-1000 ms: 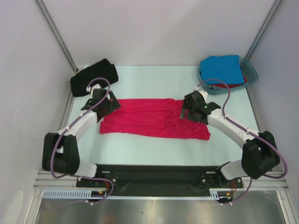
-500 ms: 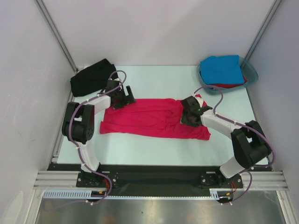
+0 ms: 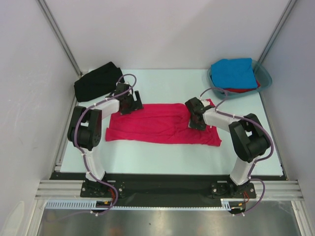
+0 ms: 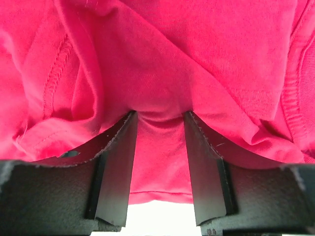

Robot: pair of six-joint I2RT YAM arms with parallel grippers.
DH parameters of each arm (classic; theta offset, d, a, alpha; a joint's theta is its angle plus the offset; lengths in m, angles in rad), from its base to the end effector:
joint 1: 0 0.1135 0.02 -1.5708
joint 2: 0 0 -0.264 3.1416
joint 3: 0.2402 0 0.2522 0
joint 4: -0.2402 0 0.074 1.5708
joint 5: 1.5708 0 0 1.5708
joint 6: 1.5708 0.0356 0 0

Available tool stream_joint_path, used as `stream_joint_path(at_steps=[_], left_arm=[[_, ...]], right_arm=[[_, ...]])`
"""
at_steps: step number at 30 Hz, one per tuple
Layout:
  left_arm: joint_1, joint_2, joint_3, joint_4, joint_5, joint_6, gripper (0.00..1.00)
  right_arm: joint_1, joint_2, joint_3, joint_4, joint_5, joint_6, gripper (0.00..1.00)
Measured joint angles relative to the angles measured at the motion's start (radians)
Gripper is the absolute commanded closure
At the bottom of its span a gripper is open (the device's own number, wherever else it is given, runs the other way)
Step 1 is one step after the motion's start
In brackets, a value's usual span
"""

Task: Fold and stack the t-shirts
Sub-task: Fold the tshirt

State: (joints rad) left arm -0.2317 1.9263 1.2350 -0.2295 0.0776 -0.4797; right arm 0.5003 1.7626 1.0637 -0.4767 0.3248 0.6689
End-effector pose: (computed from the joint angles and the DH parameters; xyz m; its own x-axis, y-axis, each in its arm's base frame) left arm 0.3937 -0.0957 0.1639 -0.8141 -0.2807 -0.5084 -0.1140 0.9356 -0.3341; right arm 0.3020 0.1521 0.1616 -0.8504 0.2049 -0.4847 0.2301 0.9731 0.0077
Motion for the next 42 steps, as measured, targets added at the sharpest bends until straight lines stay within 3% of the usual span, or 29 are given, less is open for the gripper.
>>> stream_joint_path(at_steps=[10, 16, 30, 42], left_arm=[[-0.03, -0.053, -0.075, 0.008, -0.062, -0.048, 0.04], [-0.094, -0.075, -0.098, -0.032, -0.17, -0.072, 0.0], [-0.204, -0.174, -0.241, -0.047, -0.332, -0.204, 0.0], [-0.335, -0.422, -0.475, -0.079, -0.222, -0.341, 0.0]], right_arm=[[-0.043, 0.164, 0.224, -0.075, 0.011, -0.037, 0.5], [-0.063, 0.248, 0.347, -0.099, 0.006, -0.072, 0.5], [-0.128, 0.547, 0.82, -0.183, -0.059, -0.174, 0.45], [-0.121, 0.79, 1.256, -0.306, -0.237, -0.374, 0.32]])
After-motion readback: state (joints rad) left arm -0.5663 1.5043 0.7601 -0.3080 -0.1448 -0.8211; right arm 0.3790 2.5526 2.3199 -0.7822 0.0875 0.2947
